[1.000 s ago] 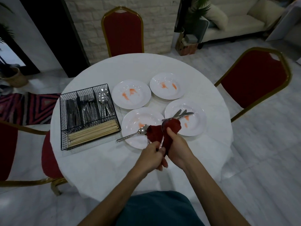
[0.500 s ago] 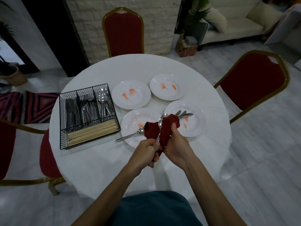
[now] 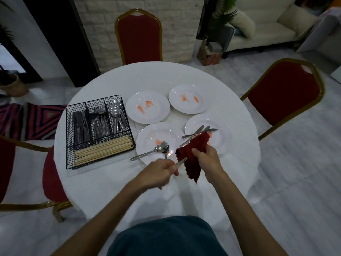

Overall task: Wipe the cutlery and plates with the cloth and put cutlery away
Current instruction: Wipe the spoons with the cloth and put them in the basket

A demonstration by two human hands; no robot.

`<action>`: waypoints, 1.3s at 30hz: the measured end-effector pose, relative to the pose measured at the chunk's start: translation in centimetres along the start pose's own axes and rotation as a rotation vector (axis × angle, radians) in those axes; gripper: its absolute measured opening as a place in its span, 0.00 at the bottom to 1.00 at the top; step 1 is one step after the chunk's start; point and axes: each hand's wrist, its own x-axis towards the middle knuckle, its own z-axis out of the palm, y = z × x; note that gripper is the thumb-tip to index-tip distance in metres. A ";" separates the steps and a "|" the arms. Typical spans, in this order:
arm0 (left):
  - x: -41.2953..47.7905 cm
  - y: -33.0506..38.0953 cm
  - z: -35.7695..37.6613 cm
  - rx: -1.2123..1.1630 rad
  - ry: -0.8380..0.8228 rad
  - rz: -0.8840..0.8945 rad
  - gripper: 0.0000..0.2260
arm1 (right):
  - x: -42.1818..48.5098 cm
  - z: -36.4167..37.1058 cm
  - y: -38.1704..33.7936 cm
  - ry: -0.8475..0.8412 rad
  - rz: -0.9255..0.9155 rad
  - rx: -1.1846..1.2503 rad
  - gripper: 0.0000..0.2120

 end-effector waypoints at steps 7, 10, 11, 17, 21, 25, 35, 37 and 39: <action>1.2 -0.3 -6.3 0.464 -0.006 0.144 0.09 | -0.4 -2.3 -2.1 -0.526 -0.211 -0.892 0.19; 1.4 0.8 -6.8 0.557 -0.044 0.244 0.07 | -1.4 -1.4 -4.1 -0.740 -0.206 -1.066 0.18; 1.4 1.2 -6.8 0.559 -0.060 0.259 0.07 | -1.6 -1.3 -4.5 -0.788 -0.223 -1.072 0.18; 1.3 0.9 -7.5 0.381 0.010 0.252 0.08 | -1.6 -3.1 -4.1 -0.680 -0.236 -0.601 0.08; 1.3 0.5 -5.4 0.255 -0.001 0.193 0.11 | -1.2 -3.9 -4.0 -0.481 -0.263 -0.334 0.06; 1.5 0.5 -2.3 0.071 -0.005 0.161 0.13 | -0.4 -2.3 -3.5 -0.146 -0.156 0.085 0.07; 3.0 2.1 4.1 -0.162 -0.033 0.086 0.13 | -0.7 0.3 -1.6 -0.013 0.060 0.449 0.12; 3.6 1.9 2.6 -0.118 0.024 0.081 0.15 | -1.0 -0.5 -1.8 -0.030 0.055 0.427 0.11; 3.9 1.9 1.1 -0.118 0.128 0.068 0.10 | -1.8 -0.8 -2.0 -0.079 0.075 0.378 0.10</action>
